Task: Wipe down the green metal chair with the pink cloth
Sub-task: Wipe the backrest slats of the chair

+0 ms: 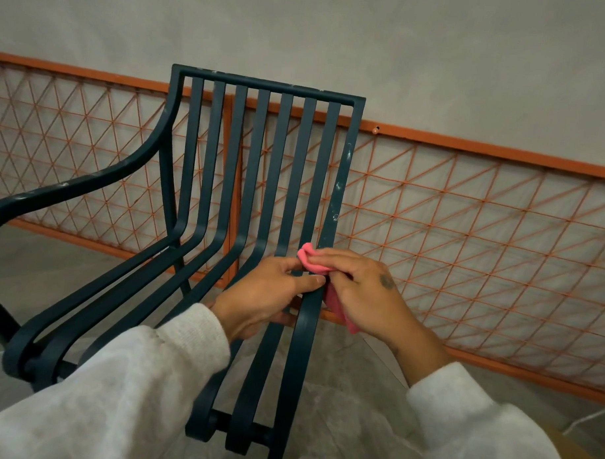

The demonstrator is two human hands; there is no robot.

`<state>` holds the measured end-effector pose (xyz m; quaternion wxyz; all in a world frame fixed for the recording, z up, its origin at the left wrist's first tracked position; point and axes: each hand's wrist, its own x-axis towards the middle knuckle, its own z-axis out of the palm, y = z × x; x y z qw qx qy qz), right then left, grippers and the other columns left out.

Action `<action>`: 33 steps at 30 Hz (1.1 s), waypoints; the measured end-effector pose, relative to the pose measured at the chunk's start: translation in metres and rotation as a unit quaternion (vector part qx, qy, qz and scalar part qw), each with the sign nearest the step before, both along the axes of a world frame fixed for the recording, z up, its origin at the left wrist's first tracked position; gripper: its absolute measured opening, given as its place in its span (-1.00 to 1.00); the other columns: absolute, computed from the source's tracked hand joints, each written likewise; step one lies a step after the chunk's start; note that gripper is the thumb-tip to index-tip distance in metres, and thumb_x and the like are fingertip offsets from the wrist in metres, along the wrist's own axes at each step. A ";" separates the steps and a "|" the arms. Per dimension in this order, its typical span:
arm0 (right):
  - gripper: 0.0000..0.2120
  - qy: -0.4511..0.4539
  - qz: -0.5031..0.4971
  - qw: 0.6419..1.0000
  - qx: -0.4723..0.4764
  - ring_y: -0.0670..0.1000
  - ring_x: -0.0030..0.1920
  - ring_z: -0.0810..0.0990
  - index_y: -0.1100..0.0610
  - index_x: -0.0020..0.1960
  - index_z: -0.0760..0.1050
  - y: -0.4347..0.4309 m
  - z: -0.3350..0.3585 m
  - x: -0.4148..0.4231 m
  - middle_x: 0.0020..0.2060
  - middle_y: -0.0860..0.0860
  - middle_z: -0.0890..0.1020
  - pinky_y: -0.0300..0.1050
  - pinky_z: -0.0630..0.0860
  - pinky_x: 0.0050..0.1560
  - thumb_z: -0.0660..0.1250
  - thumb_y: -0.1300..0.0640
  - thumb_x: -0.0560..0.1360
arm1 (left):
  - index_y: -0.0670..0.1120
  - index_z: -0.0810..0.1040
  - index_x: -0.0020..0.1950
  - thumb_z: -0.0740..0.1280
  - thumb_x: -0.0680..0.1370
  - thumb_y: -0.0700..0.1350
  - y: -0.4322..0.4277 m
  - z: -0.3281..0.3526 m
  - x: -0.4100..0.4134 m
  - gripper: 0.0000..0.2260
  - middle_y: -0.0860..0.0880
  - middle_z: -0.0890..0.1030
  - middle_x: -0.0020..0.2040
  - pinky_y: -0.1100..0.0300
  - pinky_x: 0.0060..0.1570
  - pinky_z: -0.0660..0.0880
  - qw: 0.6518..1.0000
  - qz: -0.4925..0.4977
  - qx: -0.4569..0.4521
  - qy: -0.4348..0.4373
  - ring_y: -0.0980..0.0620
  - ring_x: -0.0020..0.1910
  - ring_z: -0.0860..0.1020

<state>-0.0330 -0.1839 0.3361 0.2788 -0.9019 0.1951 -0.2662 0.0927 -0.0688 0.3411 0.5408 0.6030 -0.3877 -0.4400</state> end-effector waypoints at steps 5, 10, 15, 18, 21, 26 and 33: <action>-0.62 -0.002 -0.026 0.997 0.074 -0.24 0.18 0.55 -0.18 0.20 0.60 -0.011 0.009 -0.012 0.26 -0.31 0.53 -0.48 0.48 0.05 0.22 0.25 0.61 | 0.02 0.48 0.36 0.39 0.56 -0.05 -0.001 -0.003 0.002 -0.63 -0.06 0.70 0.09 -0.12 0.05 0.62 1.000 0.019 0.006 -0.005 -0.05 0.04 0.68; -0.58 0.034 0.007 0.999 0.002 -0.02 0.22 0.61 -0.18 0.29 0.55 -0.004 0.008 -0.003 0.36 -0.26 0.48 0.03 0.55 0.26 0.17 0.25 0.63 | 0.01 0.54 0.28 0.36 0.58 -0.07 0.001 -0.003 -0.002 -0.73 -0.08 0.71 0.07 -0.12 0.05 0.62 1.000 0.015 -0.002 0.003 -0.07 0.01 0.70; -0.60 0.045 0.042 0.996 0.069 -0.28 0.32 0.46 -0.12 0.22 0.61 -0.006 0.017 -0.016 0.27 -0.29 0.56 -0.19 0.34 0.43 0.22 0.31 0.60 | 0.03 0.57 0.24 0.37 0.56 -0.05 0.001 -0.004 -0.001 -0.75 -0.07 0.71 0.07 -0.04 -0.03 0.65 1.000 0.012 -0.008 0.005 -0.05 -0.01 0.70; -0.58 0.063 0.011 0.997 0.040 0.01 0.27 0.57 -0.17 0.25 0.57 -0.011 0.023 -0.002 0.30 -0.33 0.48 -0.07 0.49 0.32 0.19 0.29 0.62 | 0.02 0.56 0.22 0.36 0.58 -0.09 0.001 -0.004 -0.002 -0.78 -0.07 0.72 0.01 -0.01 -0.07 0.65 1.000 0.019 -0.005 0.010 -0.04 -0.05 0.71; -0.59 0.063 0.020 0.997 0.032 -0.22 0.29 0.46 -0.10 0.30 0.54 -0.004 0.023 0.002 0.30 -0.32 0.46 -0.53 0.36 0.21 0.17 0.29 0.63 | 0.02 0.56 0.22 0.35 0.59 -0.10 0.002 -0.004 -0.003 -0.79 -0.08 0.72 0.01 -0.01 -0.06 0.64 1.000 0.016 -0.004 0.016 -0.06 -0.05 0.71; -0.61 0.066 0.062 0.992 0.091 -0.37 0.28 0.42 -0.15 0.24 0.59 -0.007 0.019 -0.021 0.27 -0.36 0.52 -0.39 0.32 0.30 0.22 0.26 0.62 | 0.05 0.58 0.24 0.38 0.56 -0.05 0.002 -0.006 -0.001 -0.75 -0.08 0.70 0.09 -0.14 0.06 0.61 1.000 0.011 -0.009 0.010 -0.09 0.03 0.69; -0.57 0.050 0.021 0.998 0.028 -0.32 0.34 0.38 -0.11 0.28 0.58 -0.011 0.015 -0.003 0.32 -0.28 0.50 -0.48 0.25 0.33 0.18 0.32 0.62 | 0.02 0.53 0.30 0.37 0.57 -0.08 0.001 -0.007 -0.001 -0.71 -0.07 0.71 0.06 -0.14 0.08 0.61 1.000 0.014 -0.010 0.015 -0.07 0.02 0.70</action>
